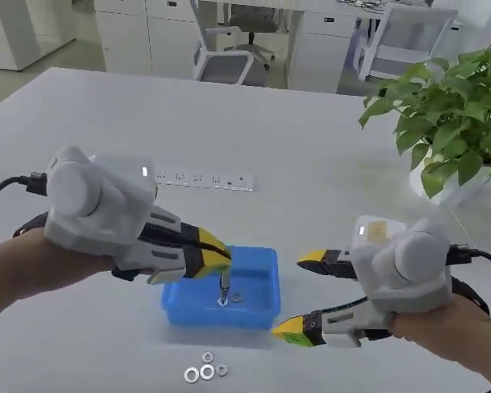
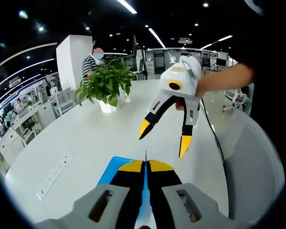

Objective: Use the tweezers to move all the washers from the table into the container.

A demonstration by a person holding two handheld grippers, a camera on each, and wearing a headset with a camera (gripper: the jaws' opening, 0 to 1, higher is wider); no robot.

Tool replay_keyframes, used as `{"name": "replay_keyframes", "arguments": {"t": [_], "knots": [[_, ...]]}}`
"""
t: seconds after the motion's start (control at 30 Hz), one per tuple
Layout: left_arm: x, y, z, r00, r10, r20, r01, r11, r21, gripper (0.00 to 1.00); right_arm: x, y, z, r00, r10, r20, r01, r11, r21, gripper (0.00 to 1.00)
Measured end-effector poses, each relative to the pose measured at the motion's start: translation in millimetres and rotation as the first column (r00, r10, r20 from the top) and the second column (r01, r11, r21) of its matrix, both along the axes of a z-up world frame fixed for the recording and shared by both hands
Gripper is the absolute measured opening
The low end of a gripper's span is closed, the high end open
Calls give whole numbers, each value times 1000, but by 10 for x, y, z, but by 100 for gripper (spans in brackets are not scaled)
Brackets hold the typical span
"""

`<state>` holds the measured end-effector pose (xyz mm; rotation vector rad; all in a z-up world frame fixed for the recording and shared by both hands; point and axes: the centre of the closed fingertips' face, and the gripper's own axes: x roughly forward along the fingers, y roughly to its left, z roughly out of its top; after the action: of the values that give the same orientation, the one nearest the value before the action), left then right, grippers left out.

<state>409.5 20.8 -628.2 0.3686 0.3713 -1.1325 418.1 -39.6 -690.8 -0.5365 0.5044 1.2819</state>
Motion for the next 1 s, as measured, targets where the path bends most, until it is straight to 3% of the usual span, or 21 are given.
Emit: {"name": "replay_keyframes", "arguments": {"t": [0.27,0.6,1.0], "knots": [[-135,-31,-18,1000,-15,-13,15,1000,-6,5,-141,-54,-35,1000,-14,-13,14,1000,6,66],[-309,-68,-189,999,-29,-42,28,999,-20,5,-302,-53,-97,1000,-6,-29,6,1000,13,69],[-422,-133,-335,997,-38,-64,35,999,-41,5,-400,-69,-184,999,5,-42,-5,1000,7,69]]}}
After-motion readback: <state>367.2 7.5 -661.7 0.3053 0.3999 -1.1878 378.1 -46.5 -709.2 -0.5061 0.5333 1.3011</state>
